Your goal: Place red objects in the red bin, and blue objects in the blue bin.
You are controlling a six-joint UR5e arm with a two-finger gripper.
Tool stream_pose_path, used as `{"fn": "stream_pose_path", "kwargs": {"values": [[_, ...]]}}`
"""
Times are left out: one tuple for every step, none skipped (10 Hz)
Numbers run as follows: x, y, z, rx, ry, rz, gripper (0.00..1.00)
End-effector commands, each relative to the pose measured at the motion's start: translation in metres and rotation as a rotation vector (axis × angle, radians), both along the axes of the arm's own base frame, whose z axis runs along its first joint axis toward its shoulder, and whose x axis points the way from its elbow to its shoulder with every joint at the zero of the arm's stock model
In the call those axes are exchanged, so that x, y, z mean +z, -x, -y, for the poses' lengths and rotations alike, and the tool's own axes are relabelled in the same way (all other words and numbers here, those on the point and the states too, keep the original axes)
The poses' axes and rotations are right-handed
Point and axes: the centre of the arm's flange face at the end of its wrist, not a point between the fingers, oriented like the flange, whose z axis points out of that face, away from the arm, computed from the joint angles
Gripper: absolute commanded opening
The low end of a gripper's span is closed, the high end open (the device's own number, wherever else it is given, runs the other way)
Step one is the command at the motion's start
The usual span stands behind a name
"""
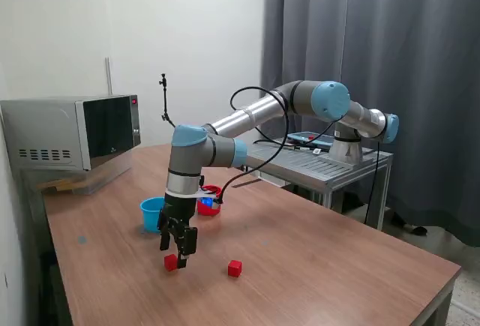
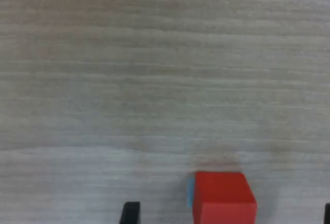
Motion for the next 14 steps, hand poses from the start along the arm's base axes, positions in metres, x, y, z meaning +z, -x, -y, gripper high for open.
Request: {"fn": "stream_pose_path", "kwargs": {"values": [[-0.0001,0.0018,-0.0007,0.002,-0.001,-0.007,1.00],[-0.0026,0.0021,-0.0007,0.002,-0.001,-0.005,1.00],[-0.0081,0.0017,-0.0007,0.002,0.000,0.001,1.00],[-0.0067,0.0023,-0.0007,0.002,0.000,-0.002,1.00],[-0.0080,0.0022,-0.0007,0.002,0.000,-0.001,1.00],[-0.0087,0.0024,-0.0007,0.002,0.000,-0.001,1.00],[-0.0079,0.0027,-0.0007,0.002,0.000,-0.002,1.00],[-0.0034,0.0045,-0.0008,0.002,-0.001,-0.016,1.00],[-0.0048,0.0044,-0.0009,0.002,-0.002,-0.014,1.00],[-0.0048,0.0044,-0.0009,0.002,-0.002,-0.014,1.00],[-0.0040,0.0047,-0.0009,0.003,-0.003,-0.016,1.00],[-0.0040,0.0047,-0.0009,0.003,-0.003,-0.016,0.00],[-0.0048,0.0043,0.0005,0.005,-0.003,-0.014,0.00],[-0.0040,0.0046,0.0005,0.005,-0.003,-0.016,0.00]]}}
